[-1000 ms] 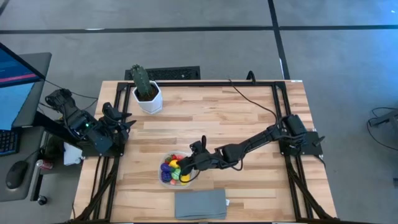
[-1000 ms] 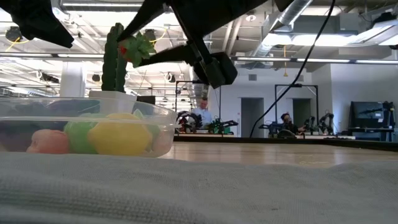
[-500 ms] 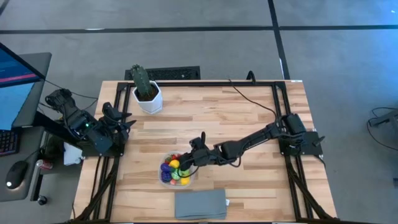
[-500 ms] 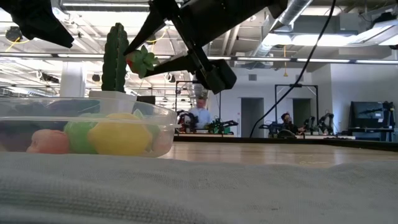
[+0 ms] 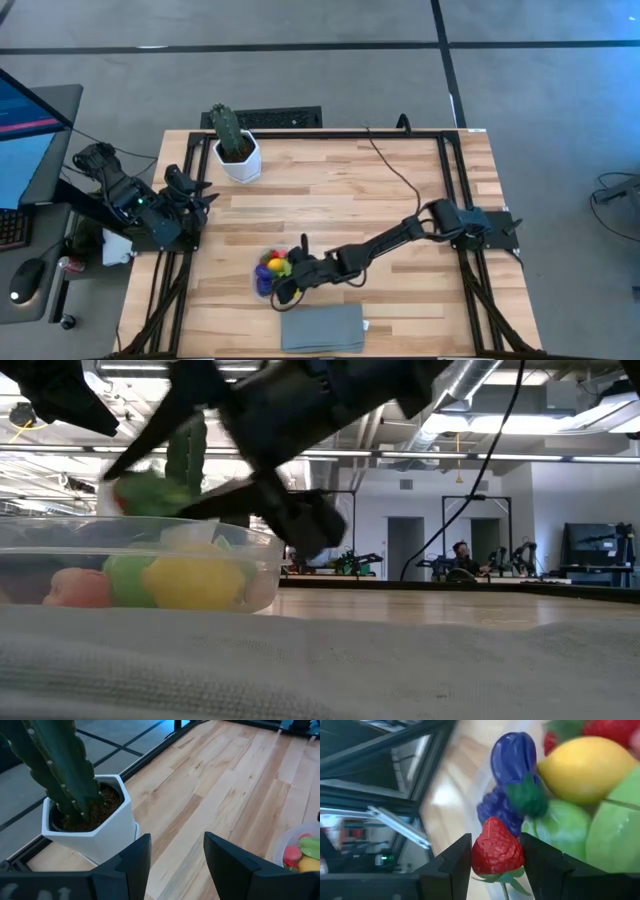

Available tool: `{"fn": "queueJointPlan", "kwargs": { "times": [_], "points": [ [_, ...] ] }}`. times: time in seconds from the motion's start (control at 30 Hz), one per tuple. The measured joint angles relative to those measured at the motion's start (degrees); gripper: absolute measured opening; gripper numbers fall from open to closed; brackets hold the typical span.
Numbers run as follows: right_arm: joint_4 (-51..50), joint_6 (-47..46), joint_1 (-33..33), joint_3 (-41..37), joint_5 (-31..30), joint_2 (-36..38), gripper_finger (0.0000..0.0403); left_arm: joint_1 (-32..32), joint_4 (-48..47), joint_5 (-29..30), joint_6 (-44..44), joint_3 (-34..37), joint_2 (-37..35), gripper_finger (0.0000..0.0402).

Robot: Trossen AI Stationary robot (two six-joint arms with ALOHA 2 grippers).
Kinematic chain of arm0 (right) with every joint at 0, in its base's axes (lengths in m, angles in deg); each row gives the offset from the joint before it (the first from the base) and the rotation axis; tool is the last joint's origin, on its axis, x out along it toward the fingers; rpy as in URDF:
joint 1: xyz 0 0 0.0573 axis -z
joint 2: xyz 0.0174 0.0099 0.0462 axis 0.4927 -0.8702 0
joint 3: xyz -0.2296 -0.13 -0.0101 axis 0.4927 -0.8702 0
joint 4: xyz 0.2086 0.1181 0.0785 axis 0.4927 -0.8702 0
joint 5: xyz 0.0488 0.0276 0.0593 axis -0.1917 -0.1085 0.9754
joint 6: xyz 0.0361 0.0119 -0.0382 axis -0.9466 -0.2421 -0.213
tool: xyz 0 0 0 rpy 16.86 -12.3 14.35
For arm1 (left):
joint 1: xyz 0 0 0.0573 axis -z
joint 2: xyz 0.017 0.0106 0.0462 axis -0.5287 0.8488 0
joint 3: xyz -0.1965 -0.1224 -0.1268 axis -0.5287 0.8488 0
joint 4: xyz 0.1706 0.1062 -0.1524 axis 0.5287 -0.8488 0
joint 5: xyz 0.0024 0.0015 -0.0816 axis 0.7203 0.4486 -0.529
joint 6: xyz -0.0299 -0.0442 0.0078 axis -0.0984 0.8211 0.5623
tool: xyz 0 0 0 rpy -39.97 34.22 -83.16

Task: Pick and placing Produce into tupperware
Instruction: Put the strawberry into the transparent bin, then return to Home Position

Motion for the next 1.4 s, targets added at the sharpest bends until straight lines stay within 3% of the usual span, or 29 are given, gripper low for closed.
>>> {"fn": "queueJointPlan", "kwargs": {
  "times": [0.2, 0.33, 0.6, 0.97, 1.17, 1.4],
  "points": [
    [-3.26, 3.64, 0.08, 6.48, -1.54, -2.78, 0.0195, -0.02, -0.14, -1.27, -0.01, 0.0, 0.02, 0.0174],
    [-8.58, 5.03, 0.09, 6.71, -1.84, -1.88, 0.0187, -0.02, -0.2, -1.35, -0.01, 0.0, 0.02, 0.0174],
    [-9.88, 5.25, 0.1, 7.26, -1.95, -1.57, 0.0164, -0.01, -0.2, -2.23, 0.25, 0.01, 0.02, 0.0174],
    [-10.7, 10.88, 0.11, 7.17, -4.18, -0.28, 0.0168, -0.01, 0.02, -2.23, 0.41, 0.01, 0.02, 0.0174],
    [-11.48, 23.09, -0.35, 7.32, -11.84, 6.49, 0.017, -0.01, 0.04, -2.12, 0.44, 0.01, 0.02, 0.0174],
    [-23.23, 34.64, 2.85, 7.26, -12.68, 16.85, 0.016, -0.02, 2.74, 2.97, 0.47, 0.0, 0.02, 0.0174]
  ]
}}
